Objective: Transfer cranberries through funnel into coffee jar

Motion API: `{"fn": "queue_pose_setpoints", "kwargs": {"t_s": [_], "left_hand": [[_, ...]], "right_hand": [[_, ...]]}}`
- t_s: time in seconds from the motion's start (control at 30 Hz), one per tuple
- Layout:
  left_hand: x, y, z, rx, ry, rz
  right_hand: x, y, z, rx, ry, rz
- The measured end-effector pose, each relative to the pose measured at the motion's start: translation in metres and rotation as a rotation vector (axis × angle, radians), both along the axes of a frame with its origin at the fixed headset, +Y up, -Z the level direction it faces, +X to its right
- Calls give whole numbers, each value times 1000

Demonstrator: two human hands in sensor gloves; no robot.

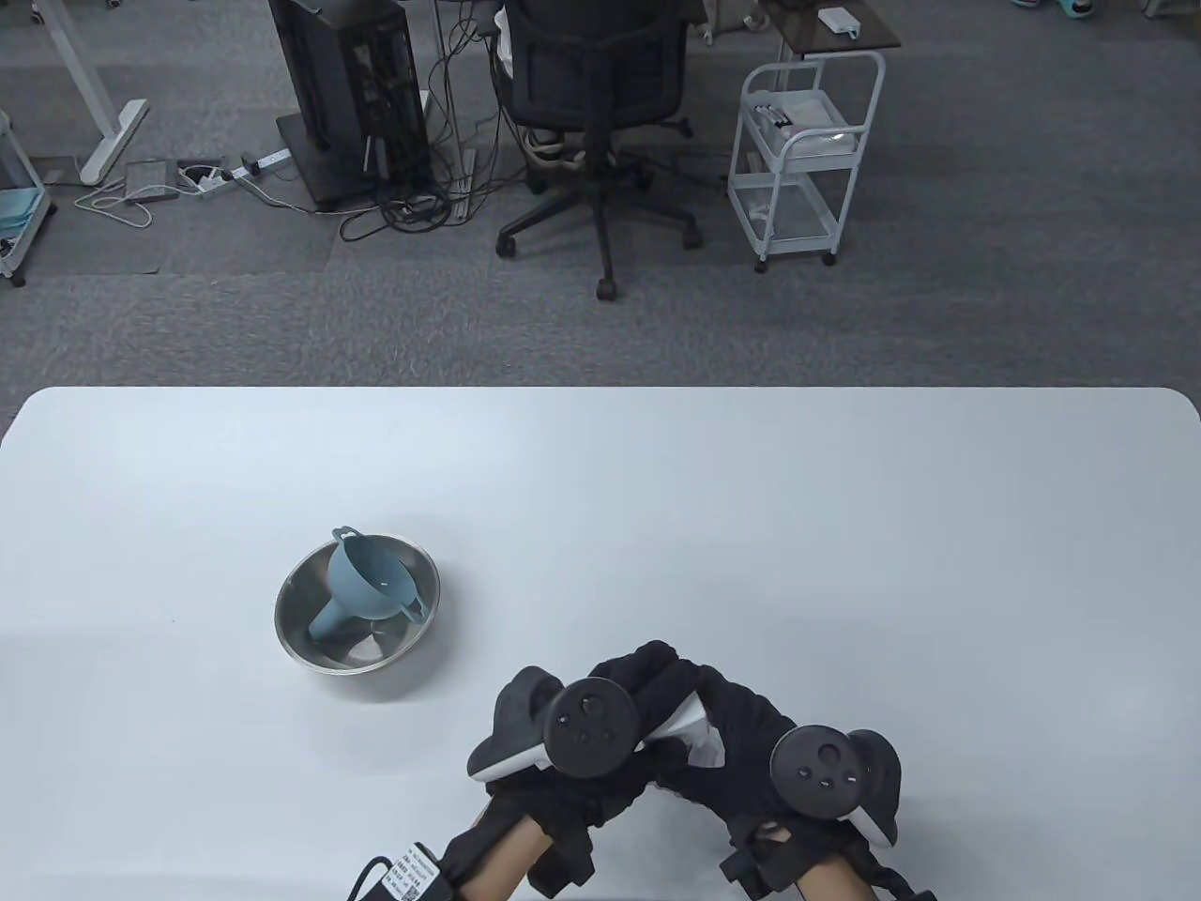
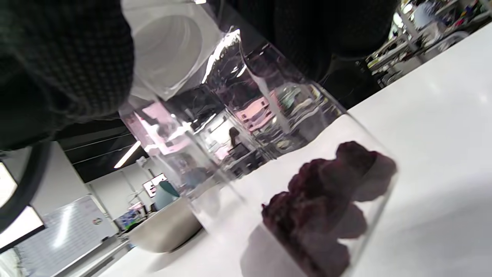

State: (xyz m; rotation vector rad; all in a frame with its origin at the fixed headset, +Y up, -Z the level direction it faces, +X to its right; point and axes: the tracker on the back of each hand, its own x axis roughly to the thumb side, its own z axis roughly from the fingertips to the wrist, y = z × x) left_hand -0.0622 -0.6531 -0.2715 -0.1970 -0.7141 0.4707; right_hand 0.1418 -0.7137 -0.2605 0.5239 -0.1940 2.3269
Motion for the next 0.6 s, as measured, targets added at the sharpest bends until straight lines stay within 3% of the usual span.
{"fn": "queue_pose_setpoints", "kwargs": {"t_s": [0.2, 0.3, 0.47, 0.6], "left_hand": [[-15, 1, -10, -198, -150, 84], [-18, 3, -10, -228, -158, 40], [-23, 11, -2, -211, -55, 161], [-21, 21, 13, -70, 144, 180]], "right_hand": [[-4, -4, -1, -60, 117, -73], [-7, -4, 0, -57, 131, -58], [-9, -2, 2, -32, 123, -68], [-6, -3, 1, -19, 87, -51]]}}
